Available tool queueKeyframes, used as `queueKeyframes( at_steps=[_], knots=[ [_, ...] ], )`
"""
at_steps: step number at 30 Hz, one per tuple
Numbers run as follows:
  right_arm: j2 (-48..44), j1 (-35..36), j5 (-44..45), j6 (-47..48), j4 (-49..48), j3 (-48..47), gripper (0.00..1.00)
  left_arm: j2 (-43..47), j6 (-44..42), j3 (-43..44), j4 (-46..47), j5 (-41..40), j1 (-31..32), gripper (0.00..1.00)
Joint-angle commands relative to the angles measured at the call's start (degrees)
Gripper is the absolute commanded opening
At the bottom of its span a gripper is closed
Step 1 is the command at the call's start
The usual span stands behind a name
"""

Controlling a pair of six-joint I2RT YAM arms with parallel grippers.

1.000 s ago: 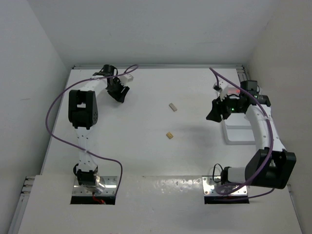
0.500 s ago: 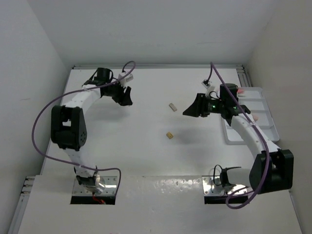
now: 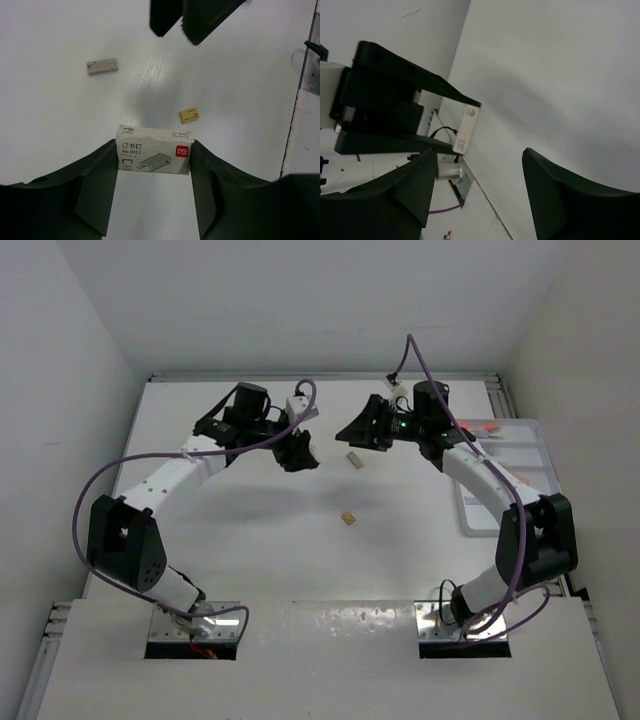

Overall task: Sort the stationery into containers
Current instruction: Pick up the stationery from the center of the board.

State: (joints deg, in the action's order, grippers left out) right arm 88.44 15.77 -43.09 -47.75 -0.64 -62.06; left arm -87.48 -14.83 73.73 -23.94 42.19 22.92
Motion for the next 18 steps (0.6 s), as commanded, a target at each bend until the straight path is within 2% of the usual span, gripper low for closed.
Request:
queueKeyframes(
  at_steps=[1,6,18],
  knots=[
    [0.3,2.2,1.4,-0.7,-2.0,-4.0,0.68,2.8,-0.3,1.0,1.1,-0.3,2.9,0.38],
    [1.5,4.1,2.2,1.2,-0.4,-4.2,0.68,2.5,-1.2,2.1,0.6,-2.2,7.2,0.38],
    [1.9,6.9,1.5,2.0,0.5,-2.3,0.65,2.2,-0.7,3.9,0.4,-3.8,9.0,0.38]
  ],
)
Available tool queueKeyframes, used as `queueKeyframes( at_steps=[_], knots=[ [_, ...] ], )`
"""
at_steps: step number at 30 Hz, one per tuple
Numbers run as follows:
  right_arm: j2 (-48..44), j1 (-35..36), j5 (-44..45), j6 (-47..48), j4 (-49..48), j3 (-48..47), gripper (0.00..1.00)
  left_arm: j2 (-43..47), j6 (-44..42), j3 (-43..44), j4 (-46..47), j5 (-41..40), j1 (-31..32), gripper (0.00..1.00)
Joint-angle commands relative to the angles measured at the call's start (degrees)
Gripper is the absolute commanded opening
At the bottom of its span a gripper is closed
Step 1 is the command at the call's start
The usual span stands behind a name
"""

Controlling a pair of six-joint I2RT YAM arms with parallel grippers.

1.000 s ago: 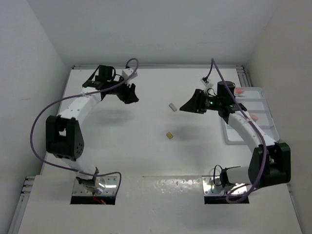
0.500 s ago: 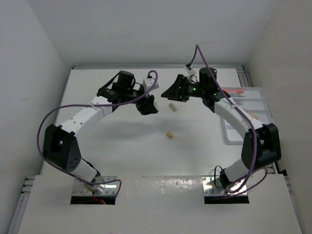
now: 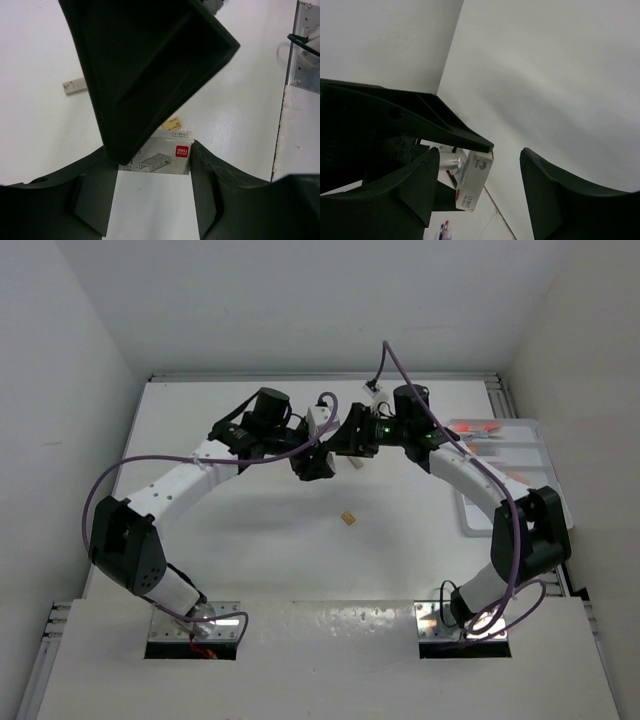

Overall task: Sort the stationery into containers
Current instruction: Pick up the stationery from the center of the board, then place the stationery in the storage box.

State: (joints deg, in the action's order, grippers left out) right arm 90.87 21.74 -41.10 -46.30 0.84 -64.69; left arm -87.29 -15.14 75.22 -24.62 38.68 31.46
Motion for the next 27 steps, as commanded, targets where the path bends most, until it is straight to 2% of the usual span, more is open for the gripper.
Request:
queueKeyframes(
  at_steps=[1,11,15,17,20,21,23,24,27],
  knots=[
    [-0.6,1.3,-0.6,0.4,-1.0,0.5,0.64,1.9,-0.6,2.4,1.2,-0.5,0.4,0.38],
    [-1.7,2.6,-2.4,0.1,-1.0,2.8,0.58,2.3,-0.8,2.2,1.4,-1.4,-0.2,0.38],
    [-2.0,2.7,-2.8,0.5,-1.0,3.5,0.45,2.2,-0.8,2.3,1.5,-1.1,-0.3,0.38],
    [-2.0,2.7,-2.9,1.0,-1.0,3.4,0.33,2.1,-0.6,2.3,1.7,-1.0,-0.3,0.38],
    [-2.1,2.8,-3.0,2.5,0.5,2.9,0.17,2.1,-0.2,2.5,1.7,-1.3,-0.3,0.56],
    [-2.4,2.7,-3.1,3.1,0.8,2.7,0.14,2.2,0.1,2.5,1.6,-1.7,-0.3,0.72],
    [-2.6,1.7,-3.0,5.1,2.2,2.2,0.08,2.4,0.7,2.4,1.5,-2.8,-0.3,0.86],
    [-3.2,0.9,-3.0,6.0,2.8,2.4,0.07,2.5,1.2,2.4,1.2,-3.9,-0.3,1.0],
    [-5.3,-2.9,-3.0,8.8,3.7,4.3,0.04,2.6,1.8,2.0,0.5,-4.7,-1.2,1.0]
  ],
)
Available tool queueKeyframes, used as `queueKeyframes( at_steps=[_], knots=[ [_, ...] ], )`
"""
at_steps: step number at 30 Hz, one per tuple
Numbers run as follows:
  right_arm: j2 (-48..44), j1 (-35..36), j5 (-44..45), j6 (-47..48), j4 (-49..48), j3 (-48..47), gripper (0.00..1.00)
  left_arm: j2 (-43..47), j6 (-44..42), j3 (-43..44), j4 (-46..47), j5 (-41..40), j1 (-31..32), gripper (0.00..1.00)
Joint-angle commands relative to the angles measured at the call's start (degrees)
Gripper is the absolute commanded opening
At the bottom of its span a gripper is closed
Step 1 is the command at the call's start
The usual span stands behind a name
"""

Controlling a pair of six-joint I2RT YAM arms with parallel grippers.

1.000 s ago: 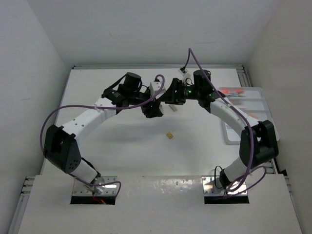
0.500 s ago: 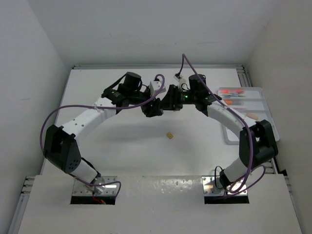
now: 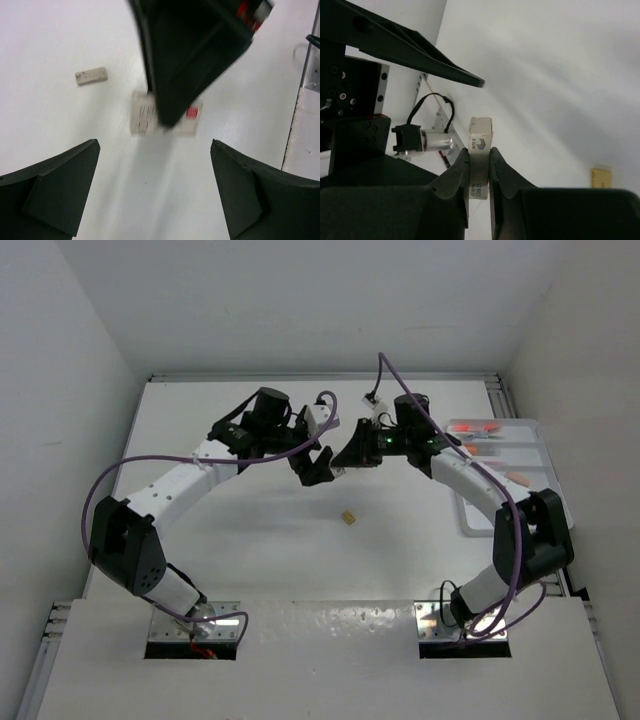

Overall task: Sort the stationery into containers
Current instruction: Place the stationery in the storage box.

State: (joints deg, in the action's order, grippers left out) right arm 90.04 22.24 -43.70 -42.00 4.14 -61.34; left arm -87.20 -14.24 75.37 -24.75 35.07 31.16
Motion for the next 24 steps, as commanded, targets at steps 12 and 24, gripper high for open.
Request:
queueKeyframes(
  at_steps=[12,24],
  knots=[
    [-13.9,-40.3,0.9,40.3,29.6,0.3,0.02,2.6,1.6,-0.8,1.3,-0.6,-4.7,1.0],
    [-9.5,-55.5,11.9,28.3,21.9,7.5,0.0,1.2,4.0,-2.2,3.7,-0.9,-4.7,1.0]
  ],
)
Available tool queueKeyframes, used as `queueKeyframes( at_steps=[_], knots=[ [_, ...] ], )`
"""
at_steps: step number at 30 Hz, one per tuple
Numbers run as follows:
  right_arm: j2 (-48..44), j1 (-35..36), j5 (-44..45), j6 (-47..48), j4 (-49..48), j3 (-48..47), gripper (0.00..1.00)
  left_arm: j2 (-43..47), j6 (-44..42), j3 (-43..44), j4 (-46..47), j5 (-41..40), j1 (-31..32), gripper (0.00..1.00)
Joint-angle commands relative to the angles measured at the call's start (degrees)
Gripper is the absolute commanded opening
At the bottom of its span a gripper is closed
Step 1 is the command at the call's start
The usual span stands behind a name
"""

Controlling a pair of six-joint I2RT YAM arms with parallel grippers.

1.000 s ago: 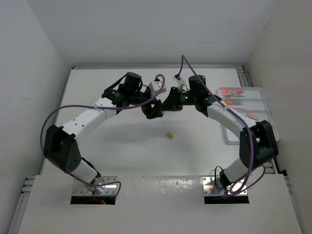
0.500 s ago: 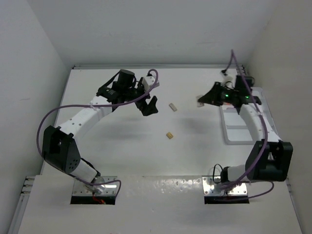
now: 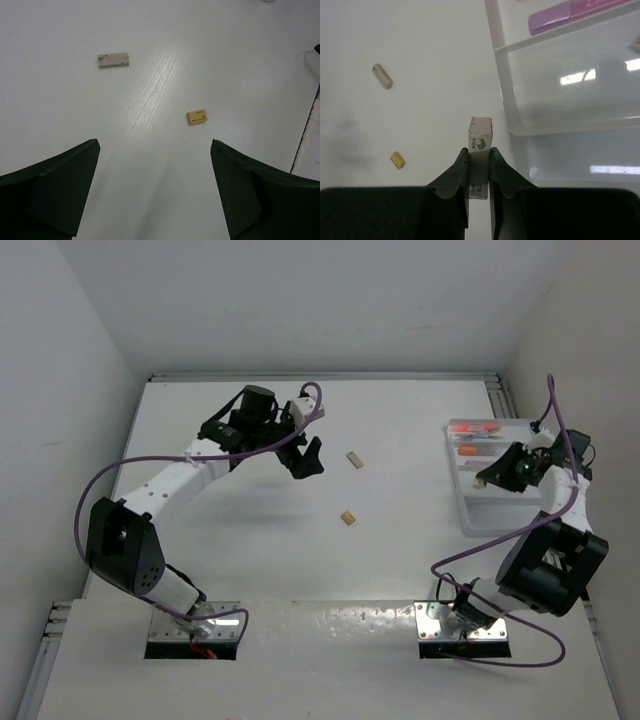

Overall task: Sort the stationery into containers
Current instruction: Place the stationery in the storage box.

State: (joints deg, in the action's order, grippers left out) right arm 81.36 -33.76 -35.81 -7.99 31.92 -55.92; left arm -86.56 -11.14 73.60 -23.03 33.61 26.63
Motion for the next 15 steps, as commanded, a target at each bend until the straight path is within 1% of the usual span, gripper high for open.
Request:
queueKeyframes(
  at_steps=[1,5,7,9,15],
  knots=[
    [-0.7,0.7,4.9,-7.5,-8.3,3.0,0.0,0.5,0.7,-0.5,1.7,0.4,-0.2,1.0],
    [1.3,2.2,12.4,-10.5,-11.1,3.2,0.0,0.6,0.4,-0.6,1.3,-0.7,-0.3,1.0],
    [2.9,2.4,14.7,-12.3,-12.7,3.0,0.01,0.5,0.6,-0.6,1.4,-1.0,-0.2,1.0],
    [4.0,2.6,16.1,-14.1,-14.2,2.7,0.05,0.3,0.9,-0.7,1.8,-1.2,-0.3,1.0],
    [8.1,3.1,17.7,-17.3,-17.2,2.0,0.07,0.0,0.9,-1.4,2.3,-1.3,-0.4,1.0]
  ],
)
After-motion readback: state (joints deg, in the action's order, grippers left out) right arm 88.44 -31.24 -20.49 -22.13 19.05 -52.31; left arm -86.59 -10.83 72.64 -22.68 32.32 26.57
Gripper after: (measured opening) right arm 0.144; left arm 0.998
